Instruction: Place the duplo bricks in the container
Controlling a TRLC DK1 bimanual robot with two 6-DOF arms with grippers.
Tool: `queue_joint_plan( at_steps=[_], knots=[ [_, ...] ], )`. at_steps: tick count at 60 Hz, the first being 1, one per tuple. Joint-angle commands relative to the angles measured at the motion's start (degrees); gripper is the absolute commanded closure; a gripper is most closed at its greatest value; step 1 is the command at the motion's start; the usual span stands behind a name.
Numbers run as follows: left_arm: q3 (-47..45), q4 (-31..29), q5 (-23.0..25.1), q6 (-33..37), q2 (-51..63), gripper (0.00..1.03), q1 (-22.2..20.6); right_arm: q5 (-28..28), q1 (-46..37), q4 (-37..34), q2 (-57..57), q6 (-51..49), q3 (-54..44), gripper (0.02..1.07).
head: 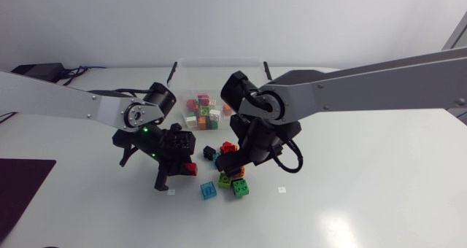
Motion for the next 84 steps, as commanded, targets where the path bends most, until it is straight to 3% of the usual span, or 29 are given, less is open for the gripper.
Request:
queue_joint_plan(
  at_steps=[1, 20, 30, 37, 45, 54, 58, 67, 84],
  knots=[
    [-2.32, -1.13, 0.39, 0.75, -3.05, 0.83, 1.92, 1.95, -0.32, -2.14, 2.91, 4.06, 3.78, 0.27],
    [-6.10, -1.13, 3.03, 1.54, -12.90, 0.83, 9.30, 2.92, 0.91, -5.83, 9.50, 7.31, 10.63, 0.31],
    [-5.31, -1.92, 4.70, 0.58, -18.26, 0.83, 10.44, 3.45, 1.09, -5.66, 10.82, 8.19, 11.33, 0.44],
    [-3.37, -4.29, 5.22, 0.23, -20.89, 0.83, 10.62, 3.62, 1.18, -5.57, 11.00, 8.28, 11.25, 0.46],
    [-0.56, -6.23, 5.66, -1.01, -22.74, 0.83, 10.53, 3.89, 1.09, -4.87, 11.09, 8.28, 11.07, 0.62],
    [2.78, -6.75, 6.01, -2.32, -23.18, 0.83, 10.53, 3.98, 0.82, -4.51, 10.65, 7.93, 10.28, 0.63],
    [4.71, -6.75, 6.19, -3.38, -22.74, 0.83, 10.44, 3.98, 0.56, -4.16, 10.29, 7.84, 9.84, 0.69],
    [9.19, -4.65, 6.45, -7.33, -19.84, 0.83, 9.30, 4.94, -0.32, -3.28, 6.87, 7.31, 8.26, 0.72],
    [17.54, 5.46, 6.54, -20.43, -9.29, 0.83, 7.37, 5.65, -4.71, -3.11, -1.39, 4.33, 7.29, 0.73]
  ],
)
